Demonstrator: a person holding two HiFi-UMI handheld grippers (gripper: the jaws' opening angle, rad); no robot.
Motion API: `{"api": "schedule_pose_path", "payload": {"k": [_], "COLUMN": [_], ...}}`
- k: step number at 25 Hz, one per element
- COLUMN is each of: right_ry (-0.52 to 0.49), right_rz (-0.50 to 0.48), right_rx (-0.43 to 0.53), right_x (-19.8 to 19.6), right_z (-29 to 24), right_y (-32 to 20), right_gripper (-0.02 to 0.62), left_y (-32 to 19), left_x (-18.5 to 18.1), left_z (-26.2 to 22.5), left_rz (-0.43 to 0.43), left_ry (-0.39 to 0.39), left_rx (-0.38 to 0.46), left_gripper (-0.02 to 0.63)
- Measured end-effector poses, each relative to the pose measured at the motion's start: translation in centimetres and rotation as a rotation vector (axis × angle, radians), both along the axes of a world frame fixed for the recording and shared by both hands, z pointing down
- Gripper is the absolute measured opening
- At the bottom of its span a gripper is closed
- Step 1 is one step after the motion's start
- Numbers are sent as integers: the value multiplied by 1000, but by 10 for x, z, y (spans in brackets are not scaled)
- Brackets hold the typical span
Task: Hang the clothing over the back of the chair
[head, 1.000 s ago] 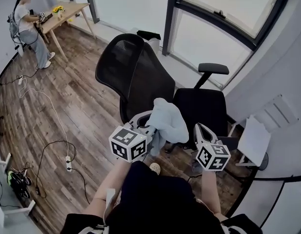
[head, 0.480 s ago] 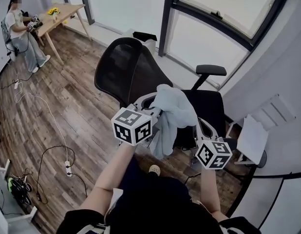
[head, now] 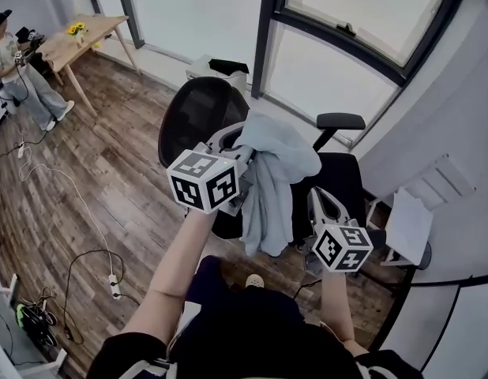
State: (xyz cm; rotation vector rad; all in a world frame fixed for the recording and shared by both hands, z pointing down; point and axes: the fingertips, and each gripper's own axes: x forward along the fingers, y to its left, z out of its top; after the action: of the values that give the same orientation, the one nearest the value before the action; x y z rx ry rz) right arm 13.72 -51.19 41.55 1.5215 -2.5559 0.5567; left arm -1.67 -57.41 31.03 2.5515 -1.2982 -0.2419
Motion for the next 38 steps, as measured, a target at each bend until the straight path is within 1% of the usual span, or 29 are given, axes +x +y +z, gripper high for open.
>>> {"api": "schedule_pose_path", "payload": {"k": [7, 14, 20, 24, 34, 38], "right_ry": [5, 7, 15, 25, 44, 44], "right_rz": [-33, -75, -121, -138, -146, -135], "right_rx": [9, 24, 25, 24, 18, 23], "right_x": [-34, -70, -107, -125, -160, -169], "right_z": [-8, -14, -14, -13, -9, -9], "right_y": [-22, -40, -46, -48, -50, -50], "right_gripper": [31, 31, 31, 31, 31, 31], "left_y": [-22, -32, -31, -27, -18, -14], "left_x": [-41, -100, -154, -186, -249, -272], "left_z": [-29, -47, -47, -45, -39, -36], "left_rz": [-40, -127, -205, -247, -301, -323], "left_ry": [16, 23, 25, 35, 53, 83], "left_rx": [46, 84, 92, 93, 94, 88], "left_gripper": [18, 18, 18, 18, 18, 18]}}
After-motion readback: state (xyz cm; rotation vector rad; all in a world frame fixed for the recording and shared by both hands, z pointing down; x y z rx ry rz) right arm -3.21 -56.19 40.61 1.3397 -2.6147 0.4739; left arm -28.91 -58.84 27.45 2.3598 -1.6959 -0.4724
